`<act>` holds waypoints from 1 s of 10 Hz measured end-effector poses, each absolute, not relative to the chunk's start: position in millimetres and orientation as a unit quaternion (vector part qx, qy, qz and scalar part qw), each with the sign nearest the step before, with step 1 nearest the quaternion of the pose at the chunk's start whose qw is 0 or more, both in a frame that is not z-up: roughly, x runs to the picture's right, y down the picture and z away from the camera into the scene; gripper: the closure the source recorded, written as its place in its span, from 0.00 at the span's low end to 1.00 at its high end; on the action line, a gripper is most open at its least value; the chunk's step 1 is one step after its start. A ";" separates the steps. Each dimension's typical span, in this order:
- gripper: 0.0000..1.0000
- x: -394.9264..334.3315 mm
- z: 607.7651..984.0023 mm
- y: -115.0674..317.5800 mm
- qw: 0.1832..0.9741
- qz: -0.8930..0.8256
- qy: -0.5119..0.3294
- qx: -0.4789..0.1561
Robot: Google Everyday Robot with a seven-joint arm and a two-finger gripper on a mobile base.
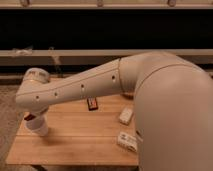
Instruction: Place the pepper in the ceramic cup
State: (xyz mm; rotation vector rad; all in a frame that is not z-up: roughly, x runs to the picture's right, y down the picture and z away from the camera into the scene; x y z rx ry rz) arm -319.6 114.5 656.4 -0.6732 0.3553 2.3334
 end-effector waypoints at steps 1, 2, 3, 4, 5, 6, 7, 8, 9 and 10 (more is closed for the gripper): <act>1.00 -321.0 660.6 121.9 0.339 0.894 0.141 -0.258; 1.00 -320.8 664.5 127.1 0.339 0.893 0.145 -0.257; 1.00 -320.5 667.7 131.2 0.340 0.893 0.149 -0.255; 1.00 -316.2 673.4 135.9 0.339 0.894 0.156 -0.248; 1.00 -312.1 676.9 136.2 0.337 0.895 0.158 -0.244; 1.00 -303.7 683.2 134.9 0.333 0.898 0.162 -0.237; 1.00 -296.4 687.3 132.8 0.328 0.901 0.163 -0.232; 1.00 -290.8 690.8 131.4 0.323 0.904 0.165 -0.228; 1.00 -288.7 692.6 130.2 0.319 0.906 0.165 -0.226; 0.94 -287.1 694.6 127.8 0.317 0.908 0.162 -0.222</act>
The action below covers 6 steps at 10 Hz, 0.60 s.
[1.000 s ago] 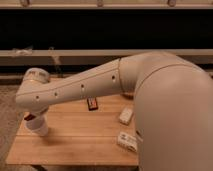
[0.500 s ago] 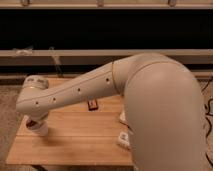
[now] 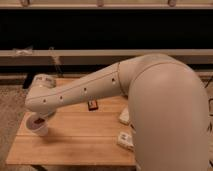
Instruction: Place the pepper in the ceramic cup
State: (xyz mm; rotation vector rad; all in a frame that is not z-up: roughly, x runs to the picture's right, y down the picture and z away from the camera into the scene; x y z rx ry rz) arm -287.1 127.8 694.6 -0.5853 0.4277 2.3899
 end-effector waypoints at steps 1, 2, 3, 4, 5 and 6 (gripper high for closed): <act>0.84 -289.6 695.0 126.1 0.316 0.909 0.158 -0.220; 0.76 -293.1 693.7 125.6 0.317 0.910 0.155 -0.219; 0.66 -297.2 691.8 125.2 0.317 0.910 0.150 -0.220; 0.55 -299.5 689.2 121.2 0.316 0.912 0.143 -0.220; 0.46 -303.1 686.2 118.6 0.316 0.912 0.138 -0.221; 0.34 -308.3 683.5 117.5 0.319 0.911 0.134 -0.223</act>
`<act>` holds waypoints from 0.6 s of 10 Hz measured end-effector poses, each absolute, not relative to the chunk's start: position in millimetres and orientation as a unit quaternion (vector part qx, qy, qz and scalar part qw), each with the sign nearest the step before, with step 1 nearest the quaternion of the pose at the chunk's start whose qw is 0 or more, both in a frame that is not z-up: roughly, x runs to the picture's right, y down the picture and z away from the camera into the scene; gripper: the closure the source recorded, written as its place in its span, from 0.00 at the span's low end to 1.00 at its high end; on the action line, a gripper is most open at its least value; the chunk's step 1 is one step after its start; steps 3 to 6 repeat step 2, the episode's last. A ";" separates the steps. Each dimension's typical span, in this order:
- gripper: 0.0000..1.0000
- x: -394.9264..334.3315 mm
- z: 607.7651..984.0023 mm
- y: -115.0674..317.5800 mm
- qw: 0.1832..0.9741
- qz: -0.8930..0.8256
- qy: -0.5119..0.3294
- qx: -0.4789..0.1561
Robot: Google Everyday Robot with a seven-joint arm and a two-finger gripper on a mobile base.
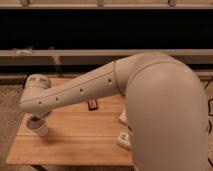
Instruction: Place the pepper in the ceramic cup
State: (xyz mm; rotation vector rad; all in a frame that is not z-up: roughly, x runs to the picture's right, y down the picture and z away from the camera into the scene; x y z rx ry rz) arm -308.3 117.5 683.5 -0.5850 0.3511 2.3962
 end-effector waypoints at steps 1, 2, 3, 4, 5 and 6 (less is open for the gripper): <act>0.26 -311.2 682.4 117.5 0.321 0.911 0.132 -0.222; 0.21 -312.1 682.3 118.4 0.323 0.911 0.132 -0.220; 0.21 -312.1 682.3 118.4 0.323 0.911 0.132 -0.220; 0.21 -312.1 682.3 118.4 0.323 0.911 0.132 -0.220; 0.21 -312.1 682.3 118.4 0.323 0.911 0.132 -0.220; 0.21 -312.1 682.3 118.4 0.323 0.911 0.132 -0.220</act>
